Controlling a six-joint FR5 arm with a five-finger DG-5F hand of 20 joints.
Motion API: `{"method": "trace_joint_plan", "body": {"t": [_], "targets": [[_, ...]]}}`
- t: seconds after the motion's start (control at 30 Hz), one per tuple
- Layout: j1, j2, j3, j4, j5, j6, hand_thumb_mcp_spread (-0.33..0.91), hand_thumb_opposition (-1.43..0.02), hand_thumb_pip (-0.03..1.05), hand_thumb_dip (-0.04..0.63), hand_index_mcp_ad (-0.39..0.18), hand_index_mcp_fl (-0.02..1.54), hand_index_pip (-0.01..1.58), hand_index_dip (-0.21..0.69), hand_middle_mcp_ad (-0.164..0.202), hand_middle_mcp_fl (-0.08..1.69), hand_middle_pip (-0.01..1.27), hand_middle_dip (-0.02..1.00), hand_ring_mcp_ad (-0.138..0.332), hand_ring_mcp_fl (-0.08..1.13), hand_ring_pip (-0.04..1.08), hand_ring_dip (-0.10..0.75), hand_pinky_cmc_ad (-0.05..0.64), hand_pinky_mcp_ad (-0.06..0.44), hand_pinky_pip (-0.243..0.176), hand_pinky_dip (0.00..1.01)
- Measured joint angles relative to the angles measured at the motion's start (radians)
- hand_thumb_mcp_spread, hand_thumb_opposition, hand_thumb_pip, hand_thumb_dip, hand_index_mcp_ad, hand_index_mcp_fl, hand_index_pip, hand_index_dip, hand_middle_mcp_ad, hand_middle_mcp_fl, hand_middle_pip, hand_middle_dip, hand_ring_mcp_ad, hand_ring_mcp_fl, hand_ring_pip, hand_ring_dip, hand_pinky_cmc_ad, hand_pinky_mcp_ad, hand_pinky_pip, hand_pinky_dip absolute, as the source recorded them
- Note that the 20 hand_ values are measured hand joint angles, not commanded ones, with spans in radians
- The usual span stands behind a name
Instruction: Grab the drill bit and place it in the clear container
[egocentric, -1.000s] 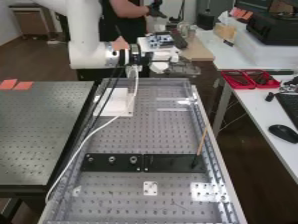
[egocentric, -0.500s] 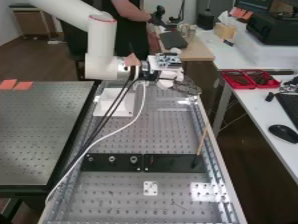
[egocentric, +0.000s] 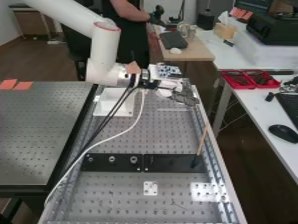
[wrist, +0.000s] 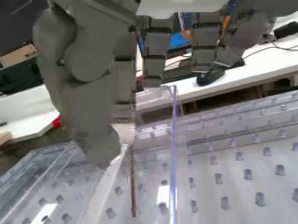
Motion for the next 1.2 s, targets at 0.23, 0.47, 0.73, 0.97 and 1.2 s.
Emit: {"method": "trace_joint_plan", "body": {"t": [0.23, 0.47, 0.73, 0.97, 1.2], "targets": [[-0.009, 0.012, 0.000, -0.023, -0.011, 0.004, 0.41, -0.84, 0.50, 0.225, -0.115, 0.15, 0.55, 0.087, -0.019, 0.17, 0.12, 0.19, 0.215, 0.08, 0.09, -0.014, 0.304, 0.183, -0.098, 0.23], [-0.027, 0.064, -0.043, -0.005, -0.018, 0.002, 0.38, -0.79, 0.55, 0.209, -0.096, 0.09, 0.42, 0.087, -0.014, 0.15, 0.12, 0.19, 0.213, 0.03, 0.09, -0.014, 0.281, 0.182, -0.093, 0.32], [-0.056, 0.216, -0.159, 0.052, -0.021, -0.007, 0.34, -0.75, 0.51, 0.176, -0.087, 0.08, 0.29, 0.112, -0.005, 0.15, 0.12, 0.19, 0.216, 0.03, 0.09, -0.014, 0.265, 0.182, -0.096, 0.40], [-0.082, 0.339, -0.218, 0.072, -0.019, -0.011, 0.32, -0.71, 0.44, 0.124, -0.058, 0.12, 0.19, 0.154, -0.007, 0.14, 0.12, 0.19, 0.220, 0.03, 0.09, -0.014, 0.264, 0.180, -0.103, 0.45], [-0.114, 0.406, -0.236, 0.025, -0.012, -0.017, 0.30, -0.70, 0.35, 0.084, -0.024, 0.13, 0.14, 0.246, 0.009, 0.09, 0.12, 0.19, 0.220, 0.03, 0.10, -0.012, 0.264, 0.180, -0.112, 0.47]]}}
